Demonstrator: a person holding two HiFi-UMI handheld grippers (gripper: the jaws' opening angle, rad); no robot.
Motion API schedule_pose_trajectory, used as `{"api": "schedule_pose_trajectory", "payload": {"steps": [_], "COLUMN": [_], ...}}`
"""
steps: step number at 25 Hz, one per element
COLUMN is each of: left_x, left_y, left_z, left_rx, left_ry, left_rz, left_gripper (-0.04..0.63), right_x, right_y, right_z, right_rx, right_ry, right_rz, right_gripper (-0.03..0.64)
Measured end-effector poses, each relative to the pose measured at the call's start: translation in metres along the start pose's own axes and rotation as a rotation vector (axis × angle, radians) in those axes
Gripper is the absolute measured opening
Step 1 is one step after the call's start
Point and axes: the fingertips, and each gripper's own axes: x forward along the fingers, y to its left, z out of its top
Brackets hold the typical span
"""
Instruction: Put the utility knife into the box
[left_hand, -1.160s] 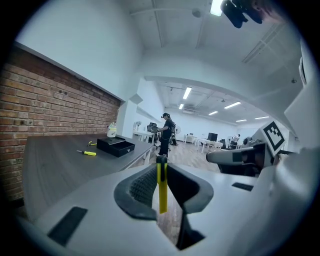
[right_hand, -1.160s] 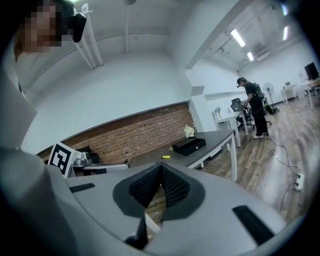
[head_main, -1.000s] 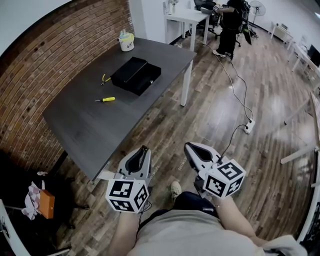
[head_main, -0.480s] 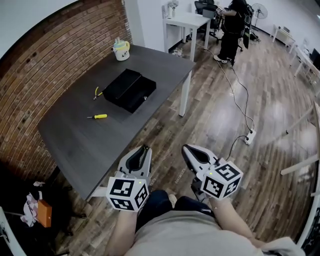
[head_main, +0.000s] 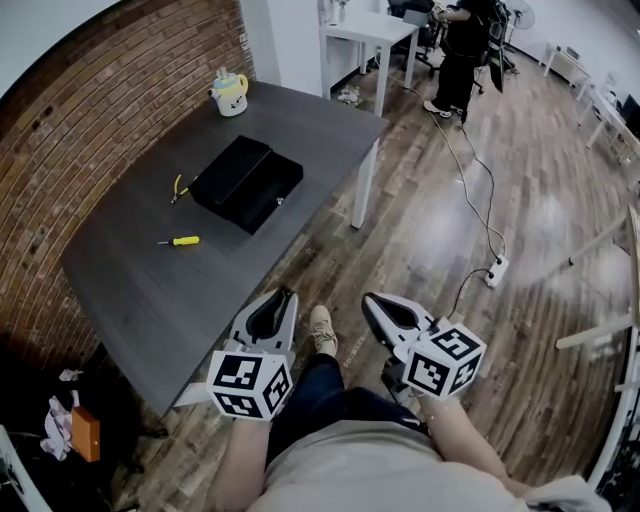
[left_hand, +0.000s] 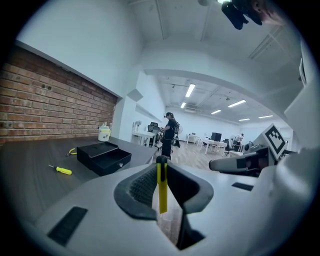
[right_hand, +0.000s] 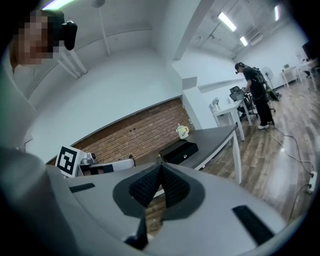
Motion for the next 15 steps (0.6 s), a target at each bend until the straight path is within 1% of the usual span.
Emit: {"api": "schedule_pose_trajectory", "payload": {"steps": [3,5,10,13,15], "left_x": [0.019,0.035,0.073,0.096,0.111], "left_y": [0.007,0.013,0.036,0.051,0.060], "left_z": [0.000,0.002,0.009,0.017,0.027], "left_rx": [-0.018,-0.024,-0.025,-0.028,-0.036], "left_ry": [0.004,0.006,0.007,0.018,0.010], "left_rz": [-0.012,-0.022,-0.036,-0.049,-0.056], "left_gripper": [0.078,0.078,0.078,0.078,0.078], "right_x": [0.009,0.019,0.048,0.069,0.083], "right_y": [-0.015,-0.029,-0.056,-0.072,-0.083], "right_z": [0.003,0.005,0.020,0.031,0.041], "right_rx": [0.004,0.020,0.017,0.027,0.026], "right_ry": [0.020,0.017,0.015,0.011,0.012], "right_rz": [-0.024,-0.033,-0.061,-0.078,-0.086], "right_gripper": [0.005,0.005,0.005,0.005,0.005]}}
